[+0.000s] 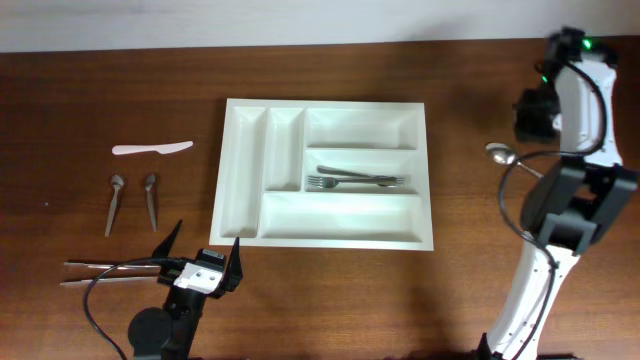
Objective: Pack container
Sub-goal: 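Move the right gripper back over the spoons on the right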
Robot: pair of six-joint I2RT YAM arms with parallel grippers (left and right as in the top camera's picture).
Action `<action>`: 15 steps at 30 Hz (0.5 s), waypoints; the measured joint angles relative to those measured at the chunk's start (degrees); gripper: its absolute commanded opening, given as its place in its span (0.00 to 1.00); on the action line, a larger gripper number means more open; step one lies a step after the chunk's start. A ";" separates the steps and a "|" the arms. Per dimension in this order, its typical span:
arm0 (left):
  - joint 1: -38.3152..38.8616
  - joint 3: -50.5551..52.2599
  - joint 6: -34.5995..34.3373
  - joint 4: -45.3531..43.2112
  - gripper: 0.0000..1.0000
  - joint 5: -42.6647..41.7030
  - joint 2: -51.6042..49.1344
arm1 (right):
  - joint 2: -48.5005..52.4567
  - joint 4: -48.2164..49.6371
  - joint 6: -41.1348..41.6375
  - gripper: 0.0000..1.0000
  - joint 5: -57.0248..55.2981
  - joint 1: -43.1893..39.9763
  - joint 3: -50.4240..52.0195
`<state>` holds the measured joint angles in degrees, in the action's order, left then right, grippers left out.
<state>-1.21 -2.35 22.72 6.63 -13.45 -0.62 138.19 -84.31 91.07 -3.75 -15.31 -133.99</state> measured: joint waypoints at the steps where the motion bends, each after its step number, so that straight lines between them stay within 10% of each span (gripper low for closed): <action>1: 0.00 0.00 0.00 0.00 0.99 0.00 0.00 | -0.20 -0.92 -0.15 0.07 -0.02 1.57 -1.81; 6: 0.00 0.00 0.00 0.00 0.99 0.00 0.00 | -0.72 -2.71 0.59 0.49 -2.95 8.72 -7.10; 15: 0.00 0.00 0.00 0.00 0.99 0.00 0.00 | -0.76 -3.10 5.31 0.57 -5.29 4.28 -4.44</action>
<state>-1.21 -2.35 22.72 6.63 -13.45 -0.62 137.43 -87.42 96.38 -9.04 -11.03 -138.43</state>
